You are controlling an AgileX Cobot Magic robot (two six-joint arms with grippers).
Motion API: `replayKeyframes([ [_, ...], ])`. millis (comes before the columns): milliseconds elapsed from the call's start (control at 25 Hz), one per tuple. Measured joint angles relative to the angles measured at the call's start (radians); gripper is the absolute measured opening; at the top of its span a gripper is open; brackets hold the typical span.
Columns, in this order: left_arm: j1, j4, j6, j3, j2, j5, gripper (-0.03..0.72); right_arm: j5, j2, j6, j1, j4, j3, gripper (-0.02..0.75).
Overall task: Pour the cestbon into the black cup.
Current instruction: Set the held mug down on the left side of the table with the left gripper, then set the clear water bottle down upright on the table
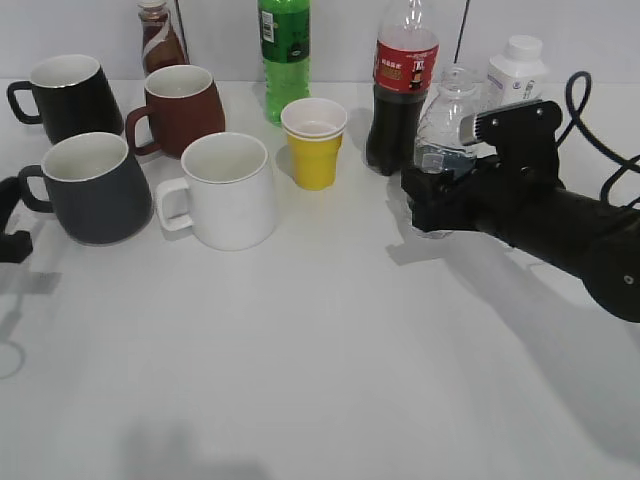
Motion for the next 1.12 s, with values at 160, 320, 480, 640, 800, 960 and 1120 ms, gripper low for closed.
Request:
replayKeyframes([
  [160,0.0,-0.001,0.0,0.0,-0.05,-0.002,0.238,-0.025,0.012,-0.079,0.0,-0.004,0.0,0.447],
  [320,0.0,-0.001,0.0,0.001,-0.088,-0.002,0.238,-0.031,0.013,-0.108,0.0,-0.054,0.0,0.447],
  [480,0.0,0.0,0.0,0.001,-0.114,0.024,0.238,-0.034,0.013,-0.09,0.0,-0.093,0.0,0.452],
  [640,0.0,0.0,0.0,0.001,-0.128,0.031,0.238,-0.034,0.013,-0.079,0.0,-0.098,0.0,0.468],
  [800,0.0,0.0,0.0,0.001,-0.137,0.031,0.238,-0.022,0.014,-0.05,0.0,-0.092,0.0,0.569],
  [960,0.0,0.0,-0.008,0.001,-0.137,0.031,0.238,-0.012,0.015,-0.037,0.0,-0.091,0.0,0.648],
  [1120,0.0,0.0,-0.041,0.001,-0.145,0.037,0.238,-0.007,-0.024,-0.035,0.0,-0.091,0.0,0.661],
])
